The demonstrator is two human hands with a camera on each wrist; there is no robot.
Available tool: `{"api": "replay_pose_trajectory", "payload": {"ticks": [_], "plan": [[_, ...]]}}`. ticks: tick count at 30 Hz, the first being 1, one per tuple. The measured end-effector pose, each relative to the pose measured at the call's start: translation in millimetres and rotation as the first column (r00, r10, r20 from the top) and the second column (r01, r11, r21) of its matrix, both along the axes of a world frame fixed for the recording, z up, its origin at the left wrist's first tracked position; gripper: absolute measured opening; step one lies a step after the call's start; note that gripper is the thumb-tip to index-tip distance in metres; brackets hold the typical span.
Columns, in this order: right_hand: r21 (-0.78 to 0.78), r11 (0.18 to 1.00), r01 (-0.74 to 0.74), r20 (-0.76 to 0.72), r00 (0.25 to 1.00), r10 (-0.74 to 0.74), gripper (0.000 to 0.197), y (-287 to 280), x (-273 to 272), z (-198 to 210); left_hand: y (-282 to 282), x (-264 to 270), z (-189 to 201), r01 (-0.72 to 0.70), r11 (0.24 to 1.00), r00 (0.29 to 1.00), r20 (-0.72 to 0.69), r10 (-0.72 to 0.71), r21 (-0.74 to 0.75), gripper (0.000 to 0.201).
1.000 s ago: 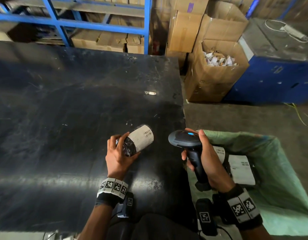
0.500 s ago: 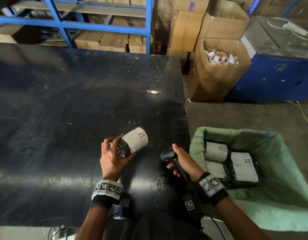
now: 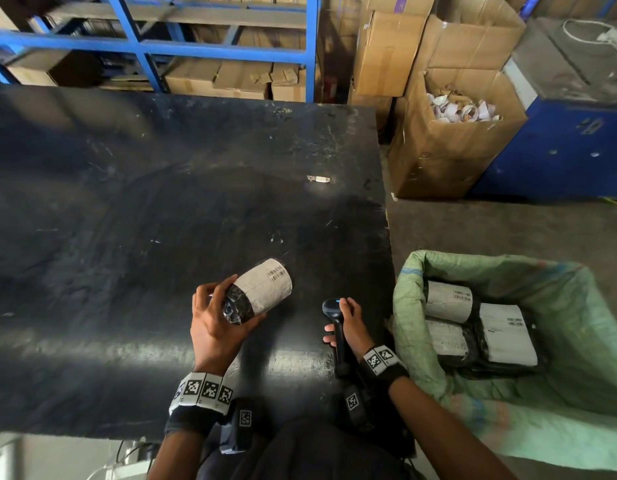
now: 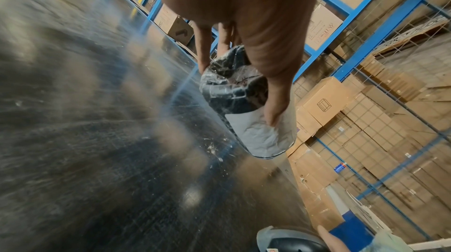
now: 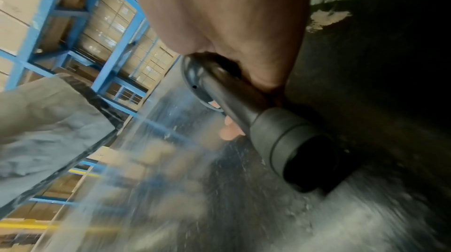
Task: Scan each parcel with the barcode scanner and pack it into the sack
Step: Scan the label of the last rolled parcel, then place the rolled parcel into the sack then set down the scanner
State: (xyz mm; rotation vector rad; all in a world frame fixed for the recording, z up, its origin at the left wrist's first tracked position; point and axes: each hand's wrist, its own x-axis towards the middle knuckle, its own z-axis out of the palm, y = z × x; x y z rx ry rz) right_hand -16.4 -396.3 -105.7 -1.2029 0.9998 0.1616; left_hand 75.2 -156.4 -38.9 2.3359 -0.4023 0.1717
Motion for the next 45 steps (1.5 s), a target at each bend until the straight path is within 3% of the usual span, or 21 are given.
{"api": "replay_pose_trajectory", "payload": {"ticks": [2, 4, 6, 9, 13, 17, 23, 28, 31, 34, 37, 40, 43, 45], "plan": [[-0.208, 0.968, -0.142, -0.090, 0.988, 0.126, 0.060, -6.0, -1.1, 4.3, -3.4, -0.9, 2.9, 0.034, 0.999, 0.999, -0.016, -0.034, -0.003, 0.087], [-0.461, 0.836, -0.299, -0.206, 0.952, 0.227, 0.067, -15.0, -8.0, 12.4, -7.7, -0.6, 7.0, 0.093, 0.995, 0.994, -0.058, -0.094, -0.024, 0.088], [-0.593, 0.747, -0.301, -0.108, 0.949, 0.296, 0.071, -22.2, -18.8, 32.7, -12.5, 2.7, 9.4, 0.184, 0.982, 0.974, -0.127, -0.188, -0.043, 0.090], [-0.534, 0.777, -0.333, 0.140, 0.872, 0.469, 0.094, -35.3, -37.8, 75.0, -22.3, 7.2, 12.4, 0.336, 0.938, 0.909, -0.231, -0.347, -0.086, 0.093], [-0.564, 0.675, -0.476, 0.184, 0.725, 0.664, 0.117, -59.2, -58.3, 112.7, -48.8, -0.1, 26.3, 0.483, 0.840, 0.784, -0.303, -0.541, -0.248, 0.092], [-0.576, 0.667, -0.473, 0.205, 0.707, 0.677, 0.104, -79.8, -80.3, 130.6, -83.3, -14.4, 39.6, 0.537, 0.754, 0.699, -0.300, -0.649, -0.379, 0.089], [-0.568, 0.741, -0.357, 0.225, 0.799, 0.558, 0.085, -114.3, -113.0, 149.3, -134.8, -29.4, 51.3, 0.579, 0.690, 0.600, -0.346, -0.721, -0.434, 0.087], [-0.522, 0.803, -0.286, 0.224, 0.863, 0.453, 0.084, -150.8, -141.8, 157.8, -186.4, -41.1, 54.9, 0.664, 0.605, 0.520, -0.310, -0.796, -0.440, 0.085], [-0.483, 0.829, -0.281, 0.186, 0.893, 0.410, 0.084, -185.3, -165.2, 162.1, -221.7, -52.2, 45.8, 0.679, 0.581, 0.458, -0.360, -0.813, -0.448, 0.080], [-0.457, 0.839, -0.295, 0.103, 0.919, 0.379, 0.083, -234.5, -190.9, 162.1, -262.3, -69.0, 24.3, 0.699, 0.625, 0.523, -0.348, -0.778, -0.347, 0.087], [-0.413, 0.862, -0.292, 0.026, 0.943, 0.332, 0.085, -292.8, -211.1, 150.0, -303.9, -86.8, 3.8, 0.721, 0.691, 0.637, -0.339, -0.692, -0.055, 0.101], [-0.469, 0.835, -0.288, -0.084, 0.956, 0.283, 0.086, -344.2, -215.2, 131.1, -329.7, -100.5, -14.4, 0.683, 0.715, 0.722, -0.285, -0.630, 0.152, 0.097], [-0.477, 0.840, -0.260, -0.127, 0.966, 0.227, 0.088, -376.1, -203.8, 111.5, -335.5, -107.4, -26.0, 0.632, 0.732, 0.775, -0.230, -0.589, 0.255, 0.089], [-0.491, 0.825, -0.279, -0.161, 0.960, 0.229, 0.087, -387.9, -191.8, 94.8, -334.4, -108.0, -30.4, 0.627, 0.740, 0.779, -0.211, -0.591, 0.244, 0.087]]}}
